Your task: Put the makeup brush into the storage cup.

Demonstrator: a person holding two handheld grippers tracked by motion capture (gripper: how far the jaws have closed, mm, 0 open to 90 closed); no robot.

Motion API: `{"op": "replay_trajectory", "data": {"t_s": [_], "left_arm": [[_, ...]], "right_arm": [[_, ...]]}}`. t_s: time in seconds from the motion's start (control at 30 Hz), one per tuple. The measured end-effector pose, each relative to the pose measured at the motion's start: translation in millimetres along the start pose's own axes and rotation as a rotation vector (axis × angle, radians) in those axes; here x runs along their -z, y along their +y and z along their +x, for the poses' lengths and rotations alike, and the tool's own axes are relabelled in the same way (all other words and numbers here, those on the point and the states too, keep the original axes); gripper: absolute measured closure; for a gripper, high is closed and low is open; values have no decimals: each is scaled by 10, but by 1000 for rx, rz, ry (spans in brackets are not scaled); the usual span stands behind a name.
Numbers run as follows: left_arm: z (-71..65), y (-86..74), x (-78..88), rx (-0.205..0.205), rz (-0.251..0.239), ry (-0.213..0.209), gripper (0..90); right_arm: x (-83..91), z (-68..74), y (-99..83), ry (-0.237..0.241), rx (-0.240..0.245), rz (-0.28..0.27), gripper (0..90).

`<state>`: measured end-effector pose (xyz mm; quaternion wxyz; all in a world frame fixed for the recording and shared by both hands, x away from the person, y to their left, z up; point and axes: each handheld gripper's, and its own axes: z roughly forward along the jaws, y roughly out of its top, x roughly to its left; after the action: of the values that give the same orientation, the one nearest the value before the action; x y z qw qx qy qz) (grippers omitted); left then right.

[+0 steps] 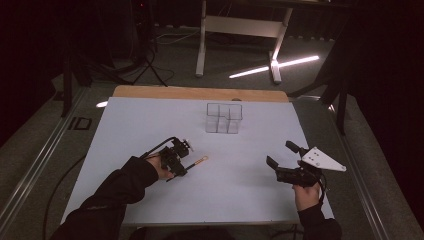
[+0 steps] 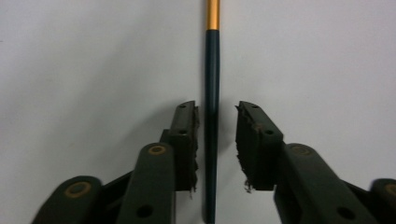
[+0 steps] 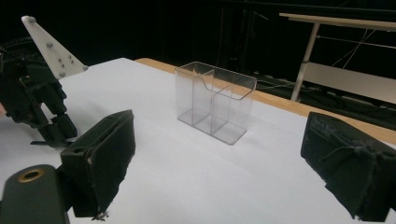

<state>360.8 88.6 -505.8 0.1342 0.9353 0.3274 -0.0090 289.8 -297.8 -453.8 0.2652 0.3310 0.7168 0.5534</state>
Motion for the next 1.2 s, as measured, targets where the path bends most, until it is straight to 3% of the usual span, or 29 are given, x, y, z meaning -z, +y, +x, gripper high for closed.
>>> {"op": "replay_trajectory", "data": {"t_s": [0.23,0.57,0.83,0.93,0.97,1.0,1.03,1.2], "left_arm": [[-2,13,-41,-14,11,-9,725],[-60,62,-59,-42,47,51,820],[-43,84,-51,-28,61,37,841],[-17,69,-4,-11,36,25,841],[10,45,53,28,-15,13,841],[10,45,53,28,-15,13,841],[38,15,123,41,-62,-1,841],[78,-59,253,92,-146,-39,841]], "right_arm": [[-2,-8,-4,-1,-1,-1,98],[-3,-6,-2,1,-2,-3,98],[-8,-6,-5,2,-1,0,98],[-5,-10,-6,0,-3,1,98],[-5,-12,-6,1,-4,1,98],[-5,-12,-6,1,-4,1,98],[-5,-11,-6,0,-3,1,98],[-14,-5,-7,5,-3,2,98]]}}
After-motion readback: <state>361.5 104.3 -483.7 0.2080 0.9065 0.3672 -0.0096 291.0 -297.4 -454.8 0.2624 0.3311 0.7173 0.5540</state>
